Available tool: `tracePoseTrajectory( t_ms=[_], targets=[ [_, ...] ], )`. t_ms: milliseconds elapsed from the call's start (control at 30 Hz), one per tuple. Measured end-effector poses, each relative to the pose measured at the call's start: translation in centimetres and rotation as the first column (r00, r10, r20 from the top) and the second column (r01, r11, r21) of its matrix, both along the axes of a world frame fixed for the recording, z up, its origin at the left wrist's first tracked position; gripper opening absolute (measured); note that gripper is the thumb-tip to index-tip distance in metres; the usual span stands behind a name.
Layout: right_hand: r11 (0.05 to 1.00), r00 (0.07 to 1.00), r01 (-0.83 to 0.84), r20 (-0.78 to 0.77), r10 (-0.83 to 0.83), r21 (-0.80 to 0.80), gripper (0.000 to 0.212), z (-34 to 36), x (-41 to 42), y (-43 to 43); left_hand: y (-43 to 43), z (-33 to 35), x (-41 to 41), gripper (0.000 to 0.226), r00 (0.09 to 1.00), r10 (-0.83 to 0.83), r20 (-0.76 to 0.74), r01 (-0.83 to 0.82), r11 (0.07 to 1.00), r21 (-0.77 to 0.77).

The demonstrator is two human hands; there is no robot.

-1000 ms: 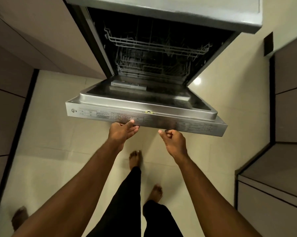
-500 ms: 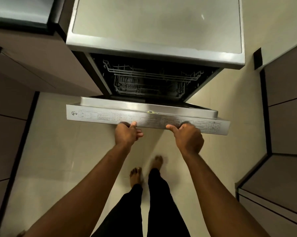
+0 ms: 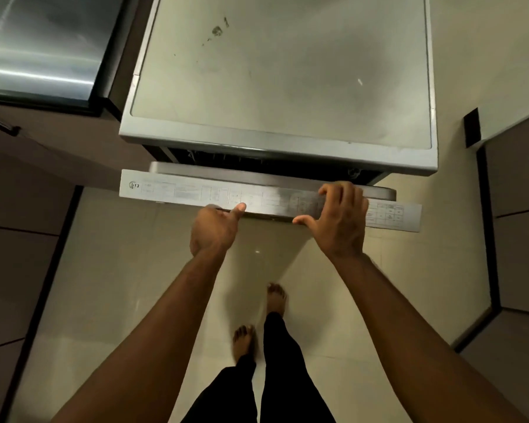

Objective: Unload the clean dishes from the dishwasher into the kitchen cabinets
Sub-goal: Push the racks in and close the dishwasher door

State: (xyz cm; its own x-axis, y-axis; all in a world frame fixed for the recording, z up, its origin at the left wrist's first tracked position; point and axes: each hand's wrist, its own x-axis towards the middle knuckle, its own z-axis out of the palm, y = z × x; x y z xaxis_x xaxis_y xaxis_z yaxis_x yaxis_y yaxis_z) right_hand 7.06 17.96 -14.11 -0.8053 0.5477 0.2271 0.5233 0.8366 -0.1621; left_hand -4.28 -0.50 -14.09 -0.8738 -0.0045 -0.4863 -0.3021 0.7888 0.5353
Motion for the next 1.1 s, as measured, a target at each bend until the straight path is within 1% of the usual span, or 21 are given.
tracePoseTrajectory(
  t_ms=[67,133,167,233,267,333,400,467,567,633,667,733,800,867,933,1000,1100],
  targets=[
    [1.000,0.999,0.024,0.023,-0.025,0.015,0.093,0.7,-1.6,0.9,0.7,1.2,-1.3,0.061,0.988,-0.107,-0.114,0.081,0.975,-0.208],
    [0.999,0.999,0.025,0.036,-0.026,0.021,0.108,1.4,-2.9,1.7,1.6,2.4,-2.5,0.060,0.961,-0.196,-0.195,0.125,0.937,-0.326],
    [1.000,0.999,0.014,0.040,-0.015,0.027,0.113,1.6,-3.5,2.1,2.0,2.7,-3.1,0.059,0.946,-0.235,-0.223,0.145,0.922,-0.358],
    [0.999,0.999,-0.011,0.049,0.010,0.030,0.118,1.9,-4.4,2.9,2.6,2.9,-4.7,0.054,0.891,-0.318,-0.324,0.201,0.916,-0.346],
    [0.999,0.999,-0.023,0.049,0.022,0.029,0.119,1.9,-4.7,3.3,2.6,2.8,-5.5,0.054,0.833,-0.374,-0.409,0.249,0.912,-0.326],
    [0.998,0.998,-0.049,0.046,0.047,0.038,0.120,1.8,-5.3,4.2,2.9,2.4,-7.0,0.064,0.684,-0.489,-0.541,0.347,0.871,-0.348],
    [0.994,0.995,-0.089,0.057,0.086,0.063,0.121,1.7,-5.7,5.0,3.3,2.5,-8.2,0.081,0.580,-0.569,-0.583,0.417,0.822,-0.388],
    [0.983,0.984,-0.162,0.087,0.155,0.085,0.120,1.6,-5.7,5.7,3.5,2.9,-9.2,0.095,0.515,-0.635,-0.575,0.503,0.768,-0.397],
    [0.951,0.951,-0.290,0.148,0.273,0.108,0.113,1.4,-5.7,6.6,3.7,3.6,-10.8,0.108,0.421,-0.758,-0.499,0.640,0.637,-0.430],
    [0.920,0.918,-0.367,0.211,0.335,0.137,0.110,1.4,-6.1,7.2,3.9,4.1,-11.9,0.116,0.351,-0.835,-0.423,0.712,0.532,-0.459],
    [0.902,0.899,-0.405,0.247,0.362,0.152,0.111,1.6,-6.5,7.6,4.2,4.4,-12.5,0.120,0.301,-0.872,-0.385,0.737,0.469,-0.486],
    [0.862,0.856,-0.475,0.318,0.407,0.176,0.114,1.9,-7.3,8.2,5.2,4.8,-13.5,0.129,0.202,-0.932,-0.303,0.761,0.344,-0.550],
    [0.825,0.820,-0.530,0.367,0.440,0.196,0.115,2.3,-8.0,8.6,6.3,4.9,-14.2,0.137,0.141,-0.962,-0.236,0.769,0.256,-0.586],
    [0.803,0.798,-0.561,0.389,0.460,0.202,0.113,2.5,-8.2,8.9,7.1,4.6,-14.7,0.144,0.122,-0.974,-0.192,0.774,0.214,-0.595],
    [0.794,0.788,-0.575,0.398,0.471,0.198,0.112,2.4,-8.3,9.0,7.3,4.4,-14.9,0.145,0.110,-0.978,-0.179,0.768,0.198,-0.609],
    [0.793,0.787,-0.578,0.389,0.479,0.193,0.108,2.2,-8.4,9.0,7.3,4.2,-14.8,0.140,0.099,-0.977,-0.187,0.754,0.196,-0.627],
    [0.797,0.804,-0.569,0.337,0.489,0.202,0.101,2.0,-8.5,9.1,7.3,4.0,-14.7,0.133,0.101,-0.974,-0.205,0.736,0.211,-0.644]
  ],
)
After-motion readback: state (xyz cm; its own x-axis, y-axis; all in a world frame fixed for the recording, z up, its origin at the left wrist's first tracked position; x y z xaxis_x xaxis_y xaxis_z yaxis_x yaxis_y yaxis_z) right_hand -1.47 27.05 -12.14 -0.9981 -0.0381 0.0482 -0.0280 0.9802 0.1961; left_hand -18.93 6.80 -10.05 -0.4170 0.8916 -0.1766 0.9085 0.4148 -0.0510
